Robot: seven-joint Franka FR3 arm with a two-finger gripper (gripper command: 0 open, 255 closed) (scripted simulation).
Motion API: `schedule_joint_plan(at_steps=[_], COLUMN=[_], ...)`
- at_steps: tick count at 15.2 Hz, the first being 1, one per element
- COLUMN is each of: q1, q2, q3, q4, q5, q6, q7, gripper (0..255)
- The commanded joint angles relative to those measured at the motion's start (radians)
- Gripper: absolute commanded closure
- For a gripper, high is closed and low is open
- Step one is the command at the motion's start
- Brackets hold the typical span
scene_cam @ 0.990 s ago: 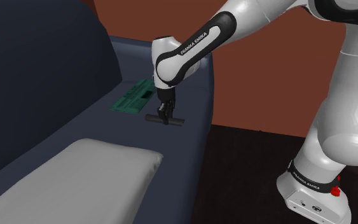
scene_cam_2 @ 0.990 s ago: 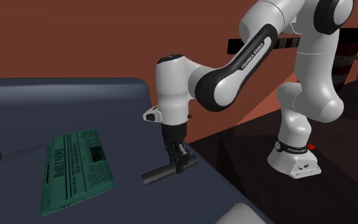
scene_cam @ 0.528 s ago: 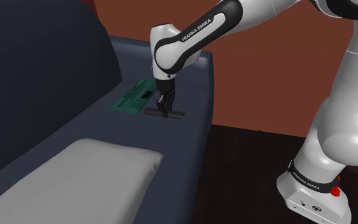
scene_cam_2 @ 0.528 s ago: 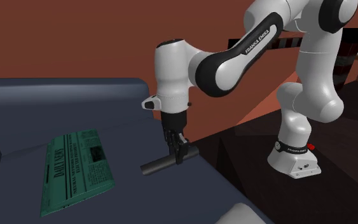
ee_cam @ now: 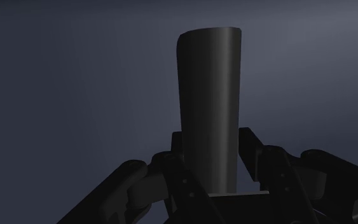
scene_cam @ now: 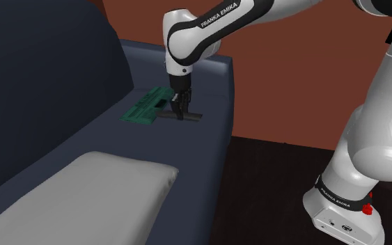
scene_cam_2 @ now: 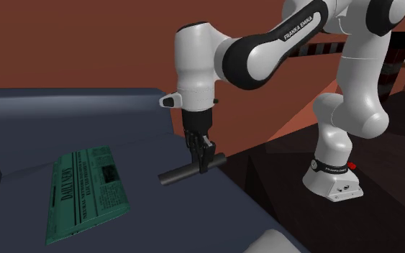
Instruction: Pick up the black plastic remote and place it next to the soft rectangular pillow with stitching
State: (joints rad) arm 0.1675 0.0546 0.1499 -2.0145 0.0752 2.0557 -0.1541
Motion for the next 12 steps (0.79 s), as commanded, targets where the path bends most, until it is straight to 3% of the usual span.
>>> schedule_joint_plan(at_steps=[1,12], q1=[0.000,-0.001], q2=[-0.006,-0.040], q3=[0.000,-0.001], q4=[0.020,0.129], q5=[0.000,0.001], q6=[-0.027,-0.169], q7=[0.003,0.009], gripper=[255,255])
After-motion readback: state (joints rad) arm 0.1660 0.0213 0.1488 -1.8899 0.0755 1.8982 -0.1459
